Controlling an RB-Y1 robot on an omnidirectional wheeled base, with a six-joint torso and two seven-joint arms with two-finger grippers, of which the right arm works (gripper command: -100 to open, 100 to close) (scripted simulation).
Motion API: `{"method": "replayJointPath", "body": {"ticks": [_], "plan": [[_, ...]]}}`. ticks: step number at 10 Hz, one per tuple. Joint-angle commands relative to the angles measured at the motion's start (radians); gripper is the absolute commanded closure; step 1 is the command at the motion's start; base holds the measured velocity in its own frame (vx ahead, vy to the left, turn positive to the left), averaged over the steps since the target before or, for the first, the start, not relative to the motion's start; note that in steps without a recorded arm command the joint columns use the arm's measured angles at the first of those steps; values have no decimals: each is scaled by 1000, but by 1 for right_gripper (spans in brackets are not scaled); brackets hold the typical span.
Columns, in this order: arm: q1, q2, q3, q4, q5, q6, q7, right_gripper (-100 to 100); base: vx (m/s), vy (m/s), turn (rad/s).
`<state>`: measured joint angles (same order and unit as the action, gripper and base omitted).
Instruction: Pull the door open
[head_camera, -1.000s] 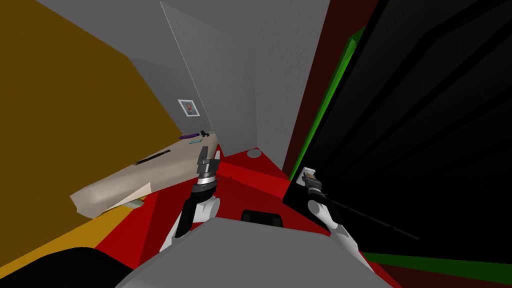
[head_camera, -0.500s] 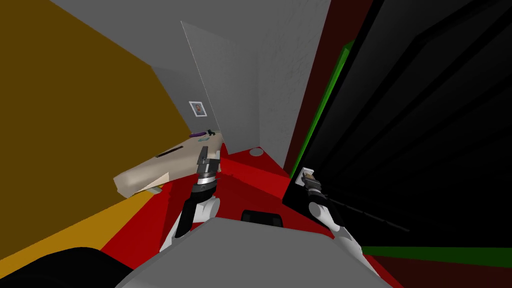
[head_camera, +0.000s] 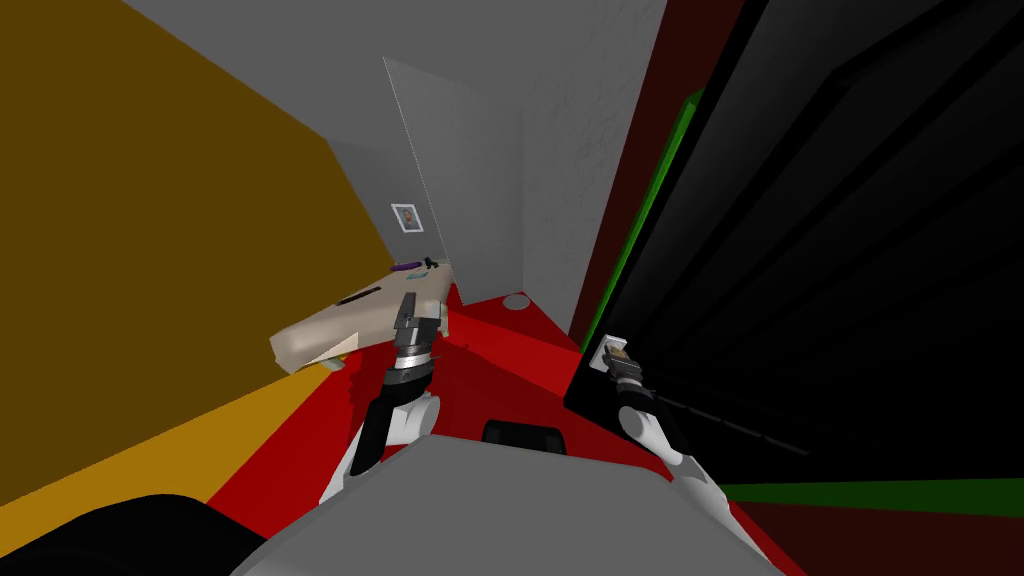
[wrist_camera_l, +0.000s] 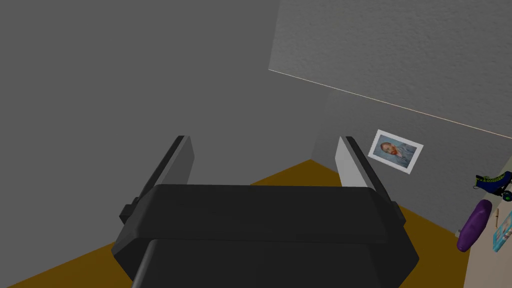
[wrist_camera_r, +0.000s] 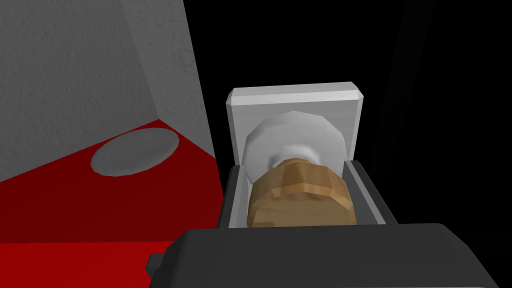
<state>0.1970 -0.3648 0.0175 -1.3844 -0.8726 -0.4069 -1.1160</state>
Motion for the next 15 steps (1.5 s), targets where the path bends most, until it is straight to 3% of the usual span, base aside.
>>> {"method": "replayJointPath", "body": {"ticks": [1, 7, 9, 10, 15], "plan": [[8, -10, 16, -8, 2, -2, -11, 100, -207, -38, 99], [34, -60, 67, -31, 7, -22, -60, 100, -206, -33, 114], [41, -74, 81, -37, 8, -27, -73, 100, -179, -40, 86], [39, -69, 75, -34, 8, -24, -66, 100, -86, -11, 30], [59, -111, 115, -48, 12, -46, -105, 100, -174, -32, 107]]}}
